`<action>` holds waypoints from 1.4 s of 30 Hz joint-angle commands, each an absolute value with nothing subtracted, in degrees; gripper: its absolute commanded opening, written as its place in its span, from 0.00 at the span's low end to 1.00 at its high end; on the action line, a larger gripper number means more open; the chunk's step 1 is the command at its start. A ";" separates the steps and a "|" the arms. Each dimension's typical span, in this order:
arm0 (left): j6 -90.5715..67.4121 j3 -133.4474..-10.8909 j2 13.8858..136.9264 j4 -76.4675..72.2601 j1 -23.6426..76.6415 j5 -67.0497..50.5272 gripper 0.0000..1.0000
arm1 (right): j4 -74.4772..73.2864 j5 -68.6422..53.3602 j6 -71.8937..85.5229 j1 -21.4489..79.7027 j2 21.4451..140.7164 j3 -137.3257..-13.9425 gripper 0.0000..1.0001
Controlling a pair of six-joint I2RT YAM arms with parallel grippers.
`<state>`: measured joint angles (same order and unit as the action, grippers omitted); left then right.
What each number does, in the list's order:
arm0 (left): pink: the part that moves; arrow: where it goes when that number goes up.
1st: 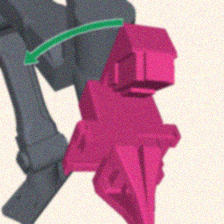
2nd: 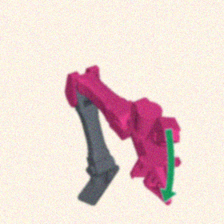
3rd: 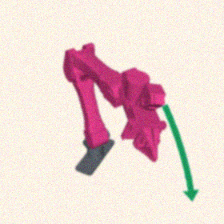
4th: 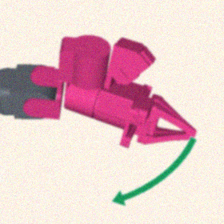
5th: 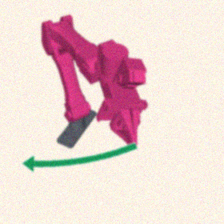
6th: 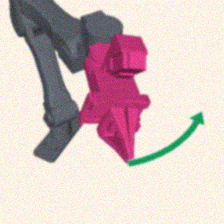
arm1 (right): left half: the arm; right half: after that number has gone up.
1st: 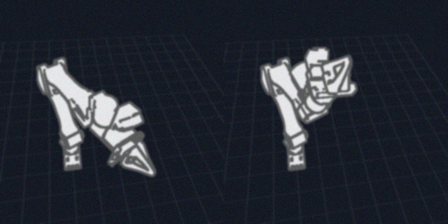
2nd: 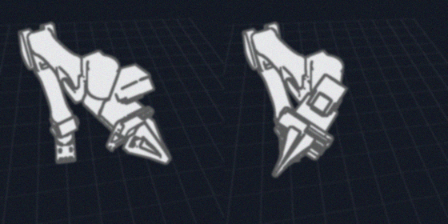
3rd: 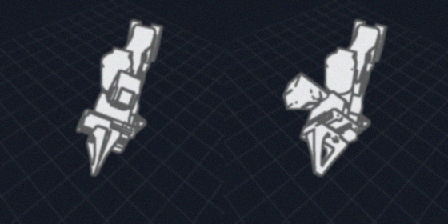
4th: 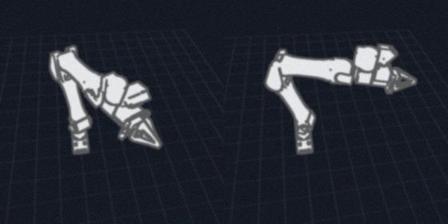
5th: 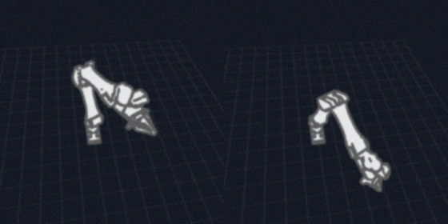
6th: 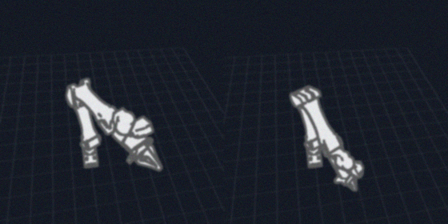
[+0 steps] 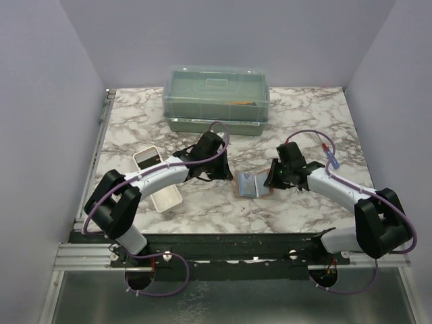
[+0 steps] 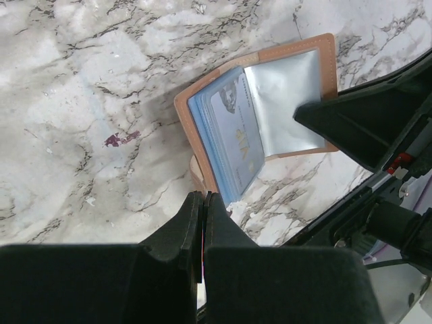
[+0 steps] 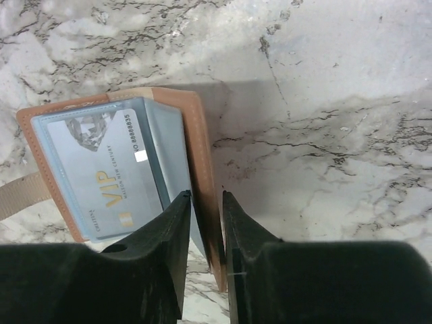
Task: Put the credit cards into the card holder
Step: Open the card holder at the center of the board.
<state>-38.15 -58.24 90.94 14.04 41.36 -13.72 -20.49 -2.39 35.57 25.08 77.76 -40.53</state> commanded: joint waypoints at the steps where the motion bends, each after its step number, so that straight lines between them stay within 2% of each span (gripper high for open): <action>1: -36.61 -58.07 90.06 15.11 41.12 -11.34 0.00 | -18.99 -1.14 35.77 25.40 79.36 -38.96 0.23; 5: -35.80 -59.09 92.25 16.13 40.83 -10.90 0.00 | -19.54 1.55 36.72 25.40 79.45 -38.53 0.12; 7: -35.34 -60.56 94.32 17.70 40.69 -10.17 0.00 | -20.48 4.67 37.39 25.40 78.61 -38.28 0.11; 8: -35.07 -61.38 95.47 18.34 40.68 -10.08 0.00 | -21.70 6.85 37.87 25.40 78.46 -38.67 0.19; 10: -35.00 -62.47 97.48 19.05 40.65 -10.94 0.00 | -24.05 9.33 38.07 25.51 78.47 -40.37 0.41; 11: -35.31 -62.56 97.67 18.88 40.68 -11.63 0.00 | -25.76 10.26 38.17 25.75 78.67 -41.83 0.48; 15: -35.67 -62.33 95.95 17.16 40.71 -15.15 0.00 | -37.90 23.35 39.13 32.18 80.04 -51.49 0.65; 17: -35.52 -62.30 94.24 16.57 40.70 -16.18 0.00 | -39.77 25.84 37.67 35.87 80.87 -54.76 0.73; 23: -36.11 -62.92 89.86 16.17 40.77 -17.09 0.00 | -33.56 17.35 35.11 37.73 82.26 -55.99 0.79; 30: -36.38 -63.37 89.51 16.24 40.72 -18.02 0.00 | -33.59 16.32 33.21 37.84 79.90 -57.63 0.80; 33: -36.58 -63.61 89.91 16.17 40.76 -18.51 0.00 | -29.65 10.21 32.19 37.88 78.04 -56.18 0.79; 34: -36.50 -63.71 90.04 16.17 40.73 -18.61 0.00 | -26.38 6.81 31.85 37.88 77.63 -54.91 0.77; 38: -36.61 -63.98 89.82 16.17 40.78 -18.72 0.00 | -18.99 1.42 33.95 37.88 78.37 -50.78 0.56; 40: -36.73 -63.90 89.42 16.19 40.78 -18.79 0.00 | -18.75 1.88 34.32 37.83 80.15 -50.30 0.51; 42: -36.66 -63.89 89.27 16.18 40.74 -19.01 0.00 | -18.45 1.27 33.60 37.87 82.13 -50.48 0.50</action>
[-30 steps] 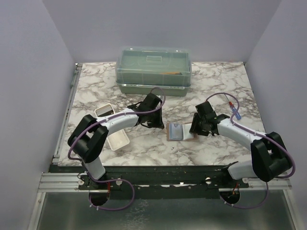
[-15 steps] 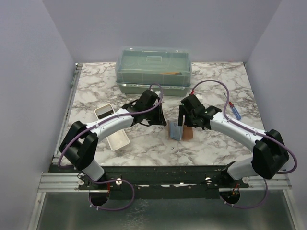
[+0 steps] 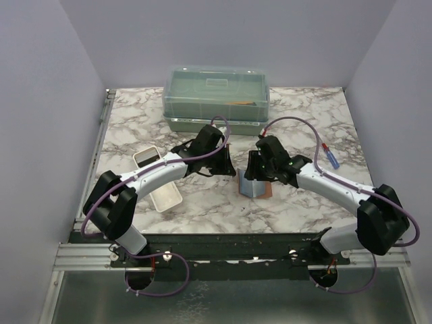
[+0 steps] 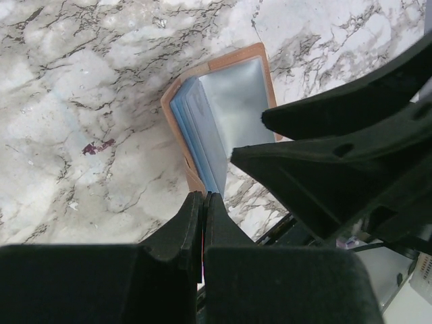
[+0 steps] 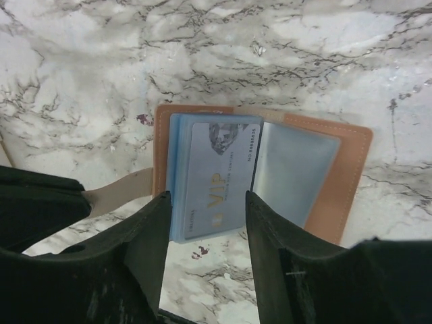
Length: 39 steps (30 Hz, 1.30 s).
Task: Put the credit cards into the card holder
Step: Open the card holder at the center of the board.
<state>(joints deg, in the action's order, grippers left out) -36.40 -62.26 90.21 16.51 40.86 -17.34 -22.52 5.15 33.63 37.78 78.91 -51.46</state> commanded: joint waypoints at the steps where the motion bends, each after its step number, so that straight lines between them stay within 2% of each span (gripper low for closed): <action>1: -36.67 -63.90 89.22 16.22 40.72 -19.14 0.00 | -18.26 0.87 33.17 37.84 82.90 -50.53 0.51; 20: -36.39 -64.60 87.56 16.26 40.77 -19.69 0.00 | -17.79 0.98 33.49 37.88 82.60 -47.68 0.53; 29: -36.41 -64.59 87.64 16.27 40.72 -19.46 0.00 | -20.22 4.20 34.01 37.86 82.58 -47.55 0.43; 36: -36.26 -64.60 87.86 16.56 40.69 -19.04 0.00 | -22.59 7.15 34.58 37.84 82.17 -47.91 0.40; 39: -35.99 -64.51 88.03 16.74 40.67 -18.58 0.00 | -27.20 13.08 36.25 37.86 82.45 -49.31 0.40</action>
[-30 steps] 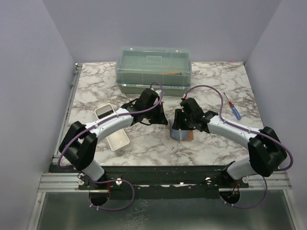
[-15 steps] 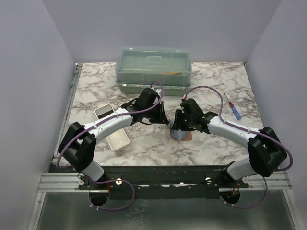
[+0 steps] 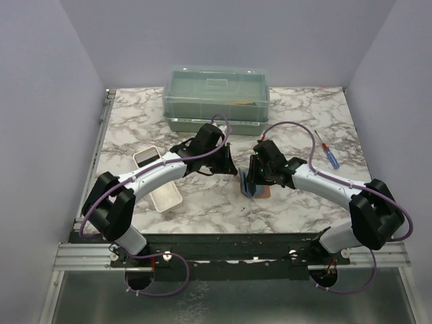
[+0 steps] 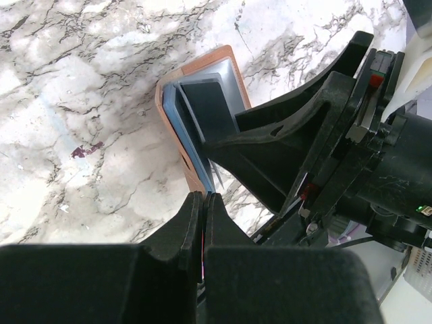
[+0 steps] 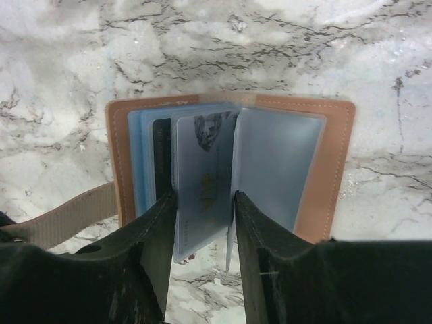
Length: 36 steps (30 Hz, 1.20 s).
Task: Put the credit cards into the card holder
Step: Open the card holder at the center of the board.
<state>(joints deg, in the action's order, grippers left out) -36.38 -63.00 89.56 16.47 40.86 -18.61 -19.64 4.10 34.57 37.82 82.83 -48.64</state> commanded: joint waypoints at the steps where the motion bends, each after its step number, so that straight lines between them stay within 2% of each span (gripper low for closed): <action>1: -35.93 -64.56 88.14 16.83 40.70 -18.53 0.00 | -30.25 16.15 37.65 37.86 82.78 -50.37 0.40; 5: -35.77 -64.51 88.37 17.04 40.74 -18.59 0.00 | -44.98 29.27 43.47 39.60 84.63 -56.18 0.51; 7: -35.64 -64.51 88.56 17.18 40.69 -18.79 0.00 | -43.69 25.06 40.11 40.31 83.83 -57.21 0.57; 10: -35.46 -64.60 88.62 17.38 40.66 -18.83 0.00 | -33.03 11.25 35.23 40.34 79.55 -54.52 0.60; 14: -35.55 -64.64 88.33 17.49 40.65 -18.63 0.00 | -22.95 4.38 33.67 40.34 78.40 -51.56 0.58; 20: -35.43 -64.43 88.01 17.58 40.65 -18.64 0.00 | -21.94 2.90 33.01 40.34 83.08 -52.45 0.53; 36: -35.51 -64.34 87.87 17.58 40.69 -18.72 0.00 | -22.13 3.95 32.77 40.29 85.56 -51.33 0.44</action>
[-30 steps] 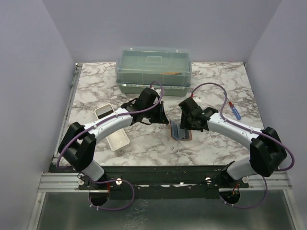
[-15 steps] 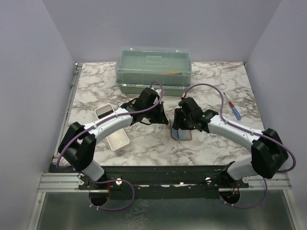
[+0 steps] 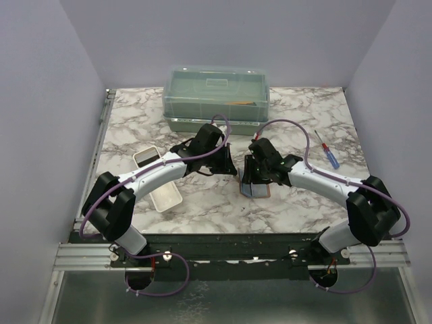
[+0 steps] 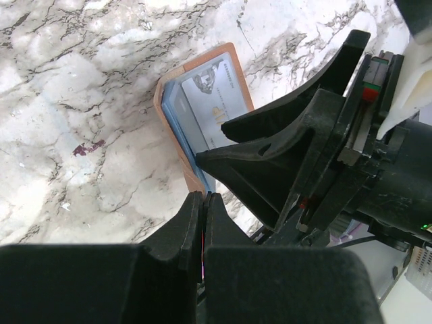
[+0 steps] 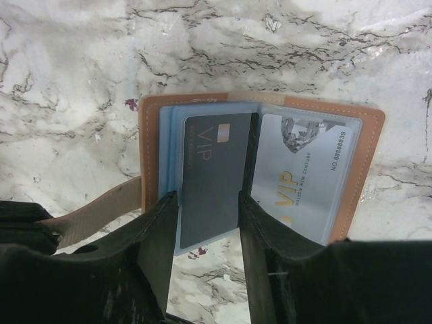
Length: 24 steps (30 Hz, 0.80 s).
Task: Put the credit cards into the card holder
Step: Open the card holder at the center of the board.
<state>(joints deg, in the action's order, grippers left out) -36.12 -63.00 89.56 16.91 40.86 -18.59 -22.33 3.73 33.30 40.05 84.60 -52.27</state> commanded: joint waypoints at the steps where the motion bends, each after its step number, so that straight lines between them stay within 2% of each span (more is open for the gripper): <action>1: -35.51 -64.34 87.89 17.60 40.68 -18.72 0.00 | -22.15 4.16 32.86 40.28 85.34 -51.16 0.44; 7: -35.71 -64.32 88.04 17.58 40.65 -18.82 0.00 | -23.47 5.99 32.96 40.32 85.45 -51.34 0.41; 13: -35.56 -64.03 88.06 17.58 40.65 -18.30 0.00 | -29.59 12.93 34.07 40.36 84.77 -52.61 0.40; 15: -35.44 -63.99 88.15 17.58 40.70 -18.14 0.00 | -32.42 16.39 34.88 40.38 84.71 -53.24 0.40; 17: -35.30 -63.85 88.31 17.58 40.67 -17.83 0.00 | -40.29 25.21 39.47 40.42 86.18 -55.11 0.40; 20: -35.24 -63.55 88.40 17.59 40.64 -17.32 0.00 | -54.14 37.09 49.44 40.38 88.95 -58.93 0.43; 24: -34.97 -63.63 89.06 17.58 40.67 -17.46 0.00 | -52.67 38.65 49.40 40.40 84.80 -57.49 0.50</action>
